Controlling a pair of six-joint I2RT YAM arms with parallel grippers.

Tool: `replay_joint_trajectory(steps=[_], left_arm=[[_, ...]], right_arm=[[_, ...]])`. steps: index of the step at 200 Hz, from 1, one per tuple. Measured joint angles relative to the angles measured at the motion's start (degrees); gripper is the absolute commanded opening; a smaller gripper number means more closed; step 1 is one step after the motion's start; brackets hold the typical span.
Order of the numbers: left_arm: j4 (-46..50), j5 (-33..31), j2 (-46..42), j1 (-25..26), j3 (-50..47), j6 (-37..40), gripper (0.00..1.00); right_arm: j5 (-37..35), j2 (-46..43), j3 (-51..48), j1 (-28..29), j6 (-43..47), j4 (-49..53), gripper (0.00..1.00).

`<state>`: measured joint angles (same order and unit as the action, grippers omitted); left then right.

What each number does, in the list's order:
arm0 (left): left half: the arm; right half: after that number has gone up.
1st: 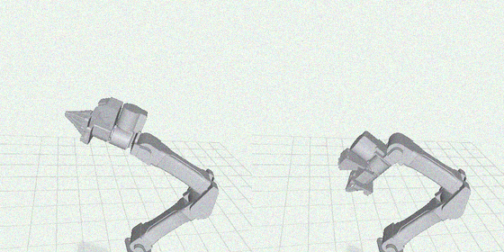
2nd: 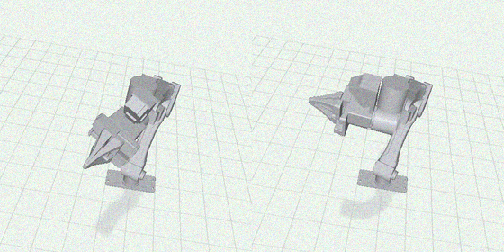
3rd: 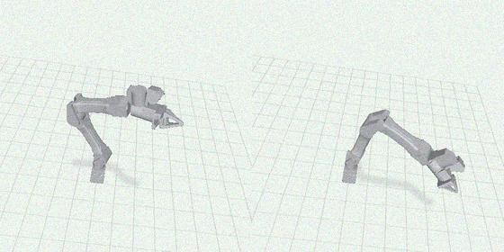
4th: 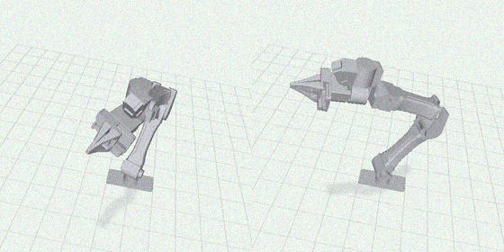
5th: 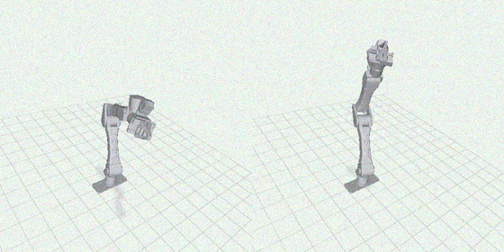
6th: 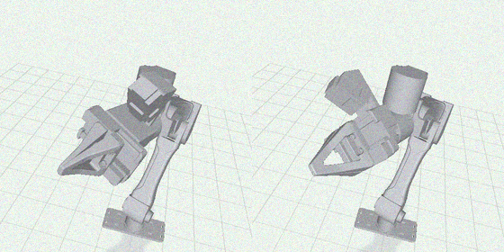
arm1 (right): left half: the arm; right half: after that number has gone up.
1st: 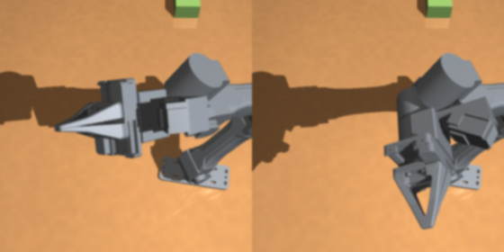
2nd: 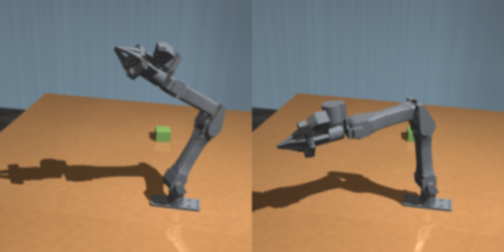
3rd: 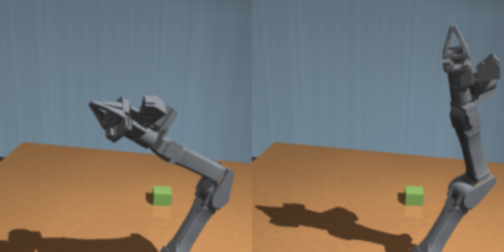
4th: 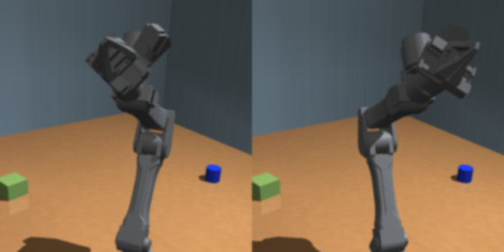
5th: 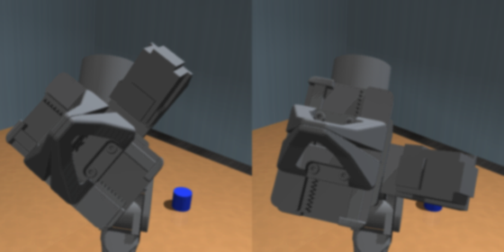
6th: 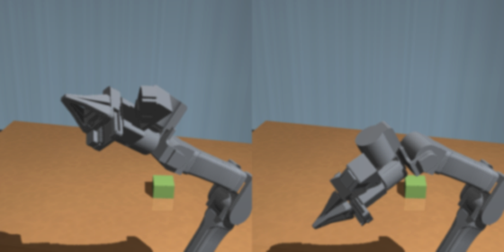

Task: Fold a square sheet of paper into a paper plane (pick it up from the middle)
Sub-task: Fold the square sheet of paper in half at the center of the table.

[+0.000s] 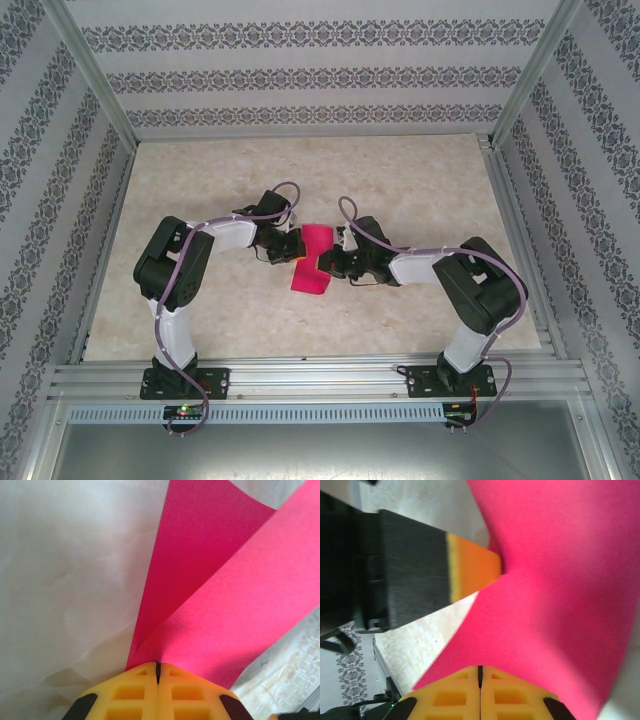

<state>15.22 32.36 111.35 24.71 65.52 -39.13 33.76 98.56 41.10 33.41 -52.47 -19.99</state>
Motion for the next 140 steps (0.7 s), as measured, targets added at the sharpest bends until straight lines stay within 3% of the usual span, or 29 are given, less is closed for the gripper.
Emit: replay_joint_trajectory(steps=[140], left_arm=[[0.02, 0.00, 0.00, 0.00, 0.00, 0.20, 0.00]], right_arm=[[-0.02, 2.71, -4.87, 2.86, -2.51, -4.63, 0.07]])
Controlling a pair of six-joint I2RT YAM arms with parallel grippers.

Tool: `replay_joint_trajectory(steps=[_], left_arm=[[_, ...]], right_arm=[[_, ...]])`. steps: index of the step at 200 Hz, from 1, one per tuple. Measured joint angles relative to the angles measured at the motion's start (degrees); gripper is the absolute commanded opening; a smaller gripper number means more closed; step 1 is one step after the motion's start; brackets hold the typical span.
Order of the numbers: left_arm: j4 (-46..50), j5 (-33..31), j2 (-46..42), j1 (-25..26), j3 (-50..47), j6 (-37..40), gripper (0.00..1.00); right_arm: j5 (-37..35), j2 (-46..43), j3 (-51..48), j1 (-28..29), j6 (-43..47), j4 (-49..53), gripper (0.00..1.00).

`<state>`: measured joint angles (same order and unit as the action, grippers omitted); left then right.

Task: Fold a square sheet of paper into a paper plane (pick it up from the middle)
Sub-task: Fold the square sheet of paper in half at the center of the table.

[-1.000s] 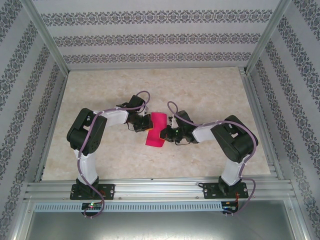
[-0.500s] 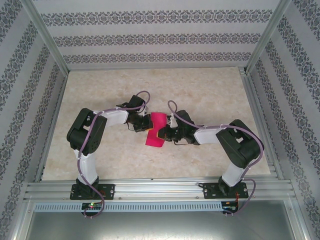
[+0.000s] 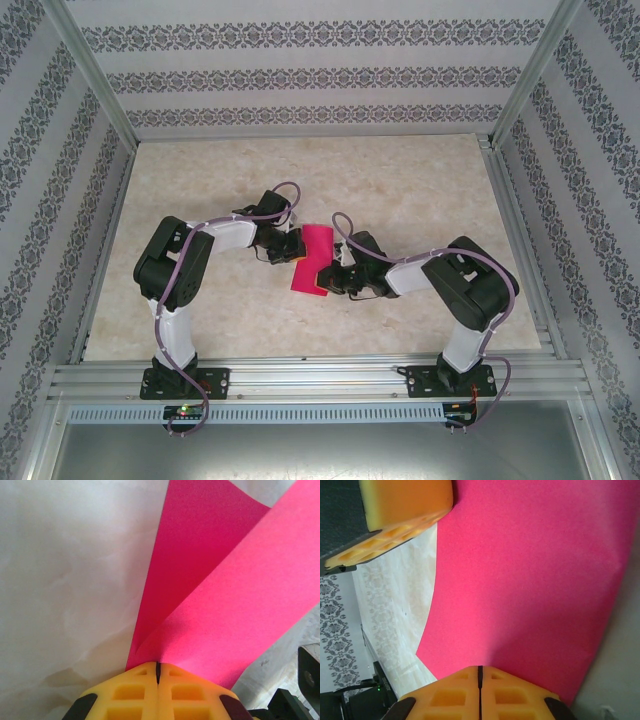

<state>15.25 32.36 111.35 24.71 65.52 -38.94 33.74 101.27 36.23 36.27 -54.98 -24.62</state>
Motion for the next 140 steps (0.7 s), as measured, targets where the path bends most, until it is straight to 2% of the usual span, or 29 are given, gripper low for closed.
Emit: replay_joint_trajectory(steps=[65, 140], left_arm=[[0.00, 0.02, 0.00, 0.00, 0.00, 0.09, 0.00], [0.87, 0.00, 0.04, 0.00, 0.42, 0.46, 0.00]], right_arm=[[-2.19, -8.07, -0.26, 0.28, 0.68, 4.13, 0.07], [-4.02, -4.07, -0.22, 3.76, 2.84, 9.86, 0.05]])
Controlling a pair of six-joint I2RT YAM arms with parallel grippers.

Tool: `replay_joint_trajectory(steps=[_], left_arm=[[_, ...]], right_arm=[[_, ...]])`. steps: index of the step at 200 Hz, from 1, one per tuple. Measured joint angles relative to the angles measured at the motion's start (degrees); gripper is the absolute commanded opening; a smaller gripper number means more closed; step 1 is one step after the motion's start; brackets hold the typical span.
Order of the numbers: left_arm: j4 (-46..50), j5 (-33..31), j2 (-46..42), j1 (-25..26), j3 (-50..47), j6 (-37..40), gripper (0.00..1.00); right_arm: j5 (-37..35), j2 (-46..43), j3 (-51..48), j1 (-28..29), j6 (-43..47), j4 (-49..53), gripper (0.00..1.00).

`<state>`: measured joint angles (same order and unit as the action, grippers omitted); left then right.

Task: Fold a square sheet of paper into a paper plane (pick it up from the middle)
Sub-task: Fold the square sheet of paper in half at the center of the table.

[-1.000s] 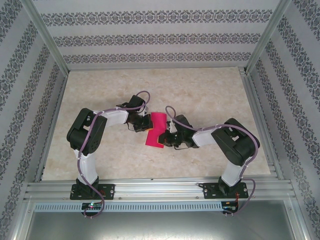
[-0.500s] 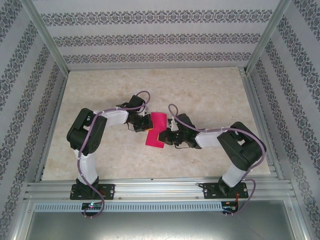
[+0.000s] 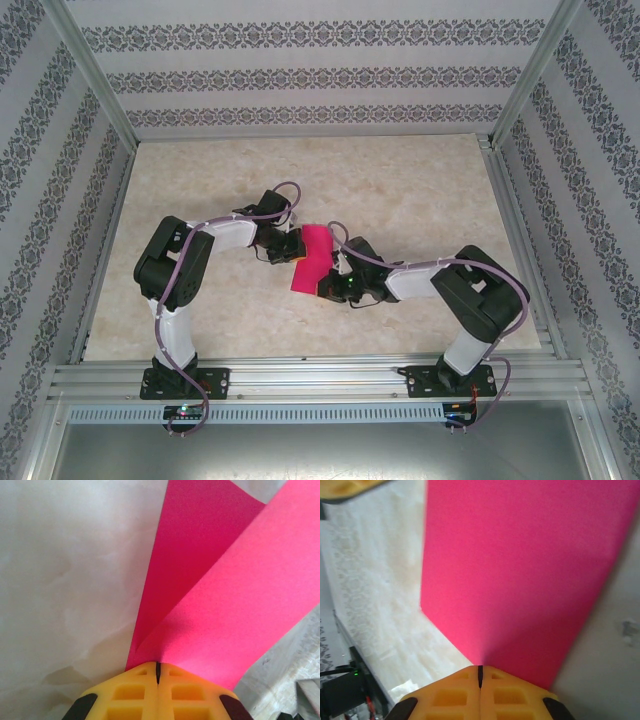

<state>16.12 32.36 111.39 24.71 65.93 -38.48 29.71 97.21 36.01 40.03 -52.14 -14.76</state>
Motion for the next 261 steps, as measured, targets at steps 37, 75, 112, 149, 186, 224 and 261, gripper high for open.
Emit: replay_joint_trajectory(steps=[37, 75, 112, 149, 186, 224, 261], left_arm=[[0.17, 0.00, 0.07, 0.00, 0.11, 0.22, 0.00], [0.63, 0.00, 0.20, 0.00, 0.44, 0.63, 0.00], [0.79, 0.00, 0.24, 0.00, 0.50, 0.79, 0.00], [0.96, 0.02, 0.31, 0.00, 0.63, 0.81, 0.00], [1.05, 0.00, 0.33, 0.00, 0.70, 0.83, 0.00], [1.05, 0.00, 0.33, 0.00, 0.70, 0.83, 0.00], [1.46, 0.00, 0.52, 0.00, 1.03, 1.05, 0.00]], right_arm=[[-0.07, 0.11, -0.04, 0.00, 0.00, -0.39, 0.06], [-0.28, -1.92, -0.02, -0.57, -0.02, 0.26, 0.06], [0.17, -3.78, 2.73, -5.05, 0.07, 0.33, 0.06], [1.27, -0.20, 7.02, -6.91, 0.52, 0.28, 0.06], [1.18, 3.76, 7.52, -6.78, 1.14, 0.50, 0.07], [0.68, 4.85, 6.95, -6.78, 1.62, 2.23, 0.07], [0.57, 4.20, 7.76, -6.82, 2.62, 4.72, 0.07]])
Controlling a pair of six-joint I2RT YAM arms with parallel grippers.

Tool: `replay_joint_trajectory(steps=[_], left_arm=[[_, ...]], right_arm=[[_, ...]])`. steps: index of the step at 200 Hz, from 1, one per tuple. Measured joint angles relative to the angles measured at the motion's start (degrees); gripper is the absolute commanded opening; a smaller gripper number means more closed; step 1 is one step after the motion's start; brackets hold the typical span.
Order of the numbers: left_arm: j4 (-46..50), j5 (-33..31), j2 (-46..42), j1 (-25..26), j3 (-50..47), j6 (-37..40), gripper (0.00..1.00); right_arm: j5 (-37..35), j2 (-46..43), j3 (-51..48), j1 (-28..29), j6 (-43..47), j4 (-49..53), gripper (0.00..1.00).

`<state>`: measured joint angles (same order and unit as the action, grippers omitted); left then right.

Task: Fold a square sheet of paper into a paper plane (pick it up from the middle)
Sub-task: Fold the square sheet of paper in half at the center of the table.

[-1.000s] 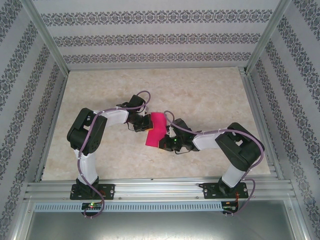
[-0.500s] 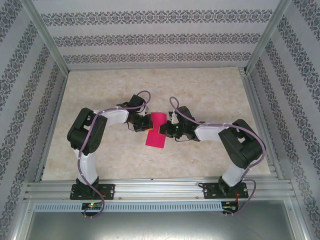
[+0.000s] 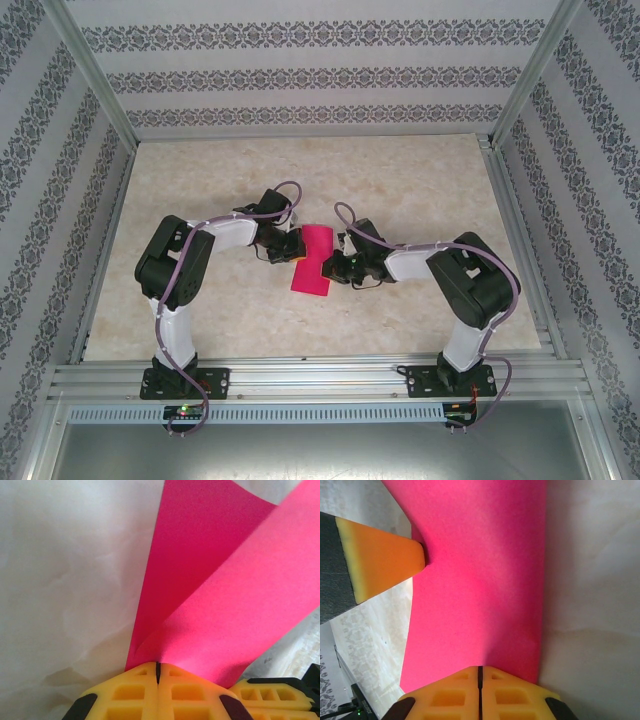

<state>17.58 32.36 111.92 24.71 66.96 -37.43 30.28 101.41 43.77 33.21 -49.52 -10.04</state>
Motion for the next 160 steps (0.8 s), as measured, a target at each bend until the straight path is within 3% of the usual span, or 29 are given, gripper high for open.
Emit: replay_joint_trajectory(steps=[52, 160], left_arm=[[0.04, 0.00, 0.00, 0.00, 0.04, 0.02, 0.00], [0.74, -0.02, 0.13, 0.00, 0.42, 0.83, 0.00]], right_arm=[[0.81, -3.17, 3.28, -3.61, -0.02, -0.50, 0.07], [1.92, 6.99, 6.45, -5.35, 0.04, -2.67, 0.07]])
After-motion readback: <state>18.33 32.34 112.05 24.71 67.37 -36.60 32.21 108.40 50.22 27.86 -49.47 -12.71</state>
